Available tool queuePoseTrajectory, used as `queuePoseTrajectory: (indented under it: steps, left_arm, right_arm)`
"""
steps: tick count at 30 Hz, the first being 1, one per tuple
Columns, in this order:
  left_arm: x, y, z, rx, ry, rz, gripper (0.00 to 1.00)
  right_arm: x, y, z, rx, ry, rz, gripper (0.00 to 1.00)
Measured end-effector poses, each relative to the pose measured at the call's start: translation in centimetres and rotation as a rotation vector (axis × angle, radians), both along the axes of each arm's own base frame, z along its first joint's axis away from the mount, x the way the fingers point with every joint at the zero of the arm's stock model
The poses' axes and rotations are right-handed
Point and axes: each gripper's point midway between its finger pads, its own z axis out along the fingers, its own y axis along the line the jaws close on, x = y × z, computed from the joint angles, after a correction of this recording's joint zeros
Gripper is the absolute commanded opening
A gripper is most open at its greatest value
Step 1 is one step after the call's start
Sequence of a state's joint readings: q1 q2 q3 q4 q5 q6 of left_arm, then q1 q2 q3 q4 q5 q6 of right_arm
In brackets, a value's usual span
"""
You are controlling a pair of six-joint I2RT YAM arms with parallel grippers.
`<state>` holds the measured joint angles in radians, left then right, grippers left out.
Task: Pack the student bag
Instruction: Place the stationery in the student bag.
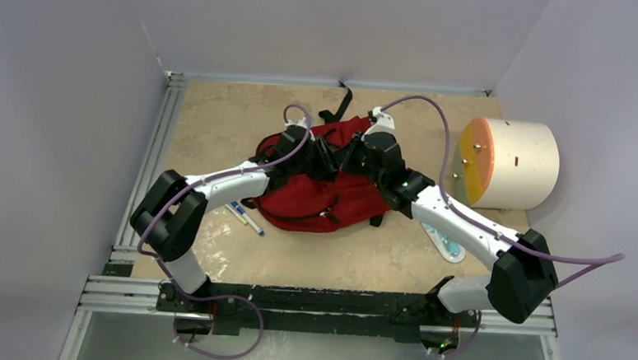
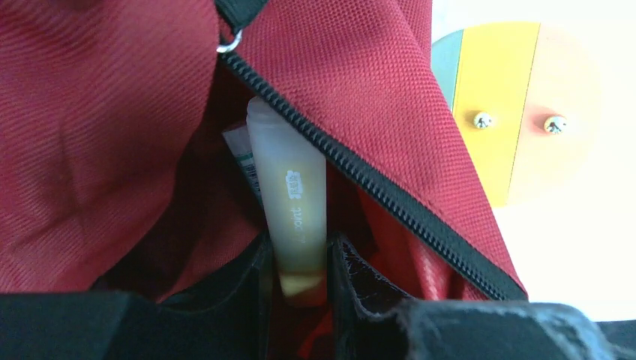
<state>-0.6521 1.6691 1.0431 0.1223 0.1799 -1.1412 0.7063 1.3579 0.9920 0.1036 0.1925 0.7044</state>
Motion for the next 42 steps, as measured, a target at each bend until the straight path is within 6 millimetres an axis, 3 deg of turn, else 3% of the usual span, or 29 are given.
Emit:
queuePoseTrajectory:
  steps: [8,12,18,25,34,38,42]
  left_arm:
    - [0.5,-1.1,0.8,0.017,-0.055,-0.059,0.37]
    - [0.5,-0.5,0.6,0.06,-0.058,-0.062,0.47]
    - [0.1,0.5,1.3,0.086,-0.062,-0.058,0.49]
    - [-0.9,2.8,3.7,0.093,-0.111,-0.039,0.48]
    - [-4.4,7.3,7.1,0.113,-0.168,0.038,0.46]
    - [-6.0,10.7,6.2,0.182,-0.142,0.131,0.45]
    - [-8.0,15.2,3.0,0.263,-0.02,0.261,0.42]
  right_arm:
    - [-0.3,-0.3,0.3,0.009,-0.01,-0.002,0.0]
    - [-0.2,-0.5,0.6,0.016,-0.018,-0.01,0.0]
    - [-0.3,-0.5,0.8,0.02,-0.022,-0.011,0.0]
    - [-0.2,-0.5,0.9,0.024,-0.023,-0.018,0.0]
    - [-0.3,-0.6,0.2,0.021,-0.014,-0.02,0.0]
    - [-0.3,-0.6,0.2,0.02,-0.014,-0.021,0.0]
    - [-0.3,-0.6,0.2,0.02,-0.014,-0.021,0.0]
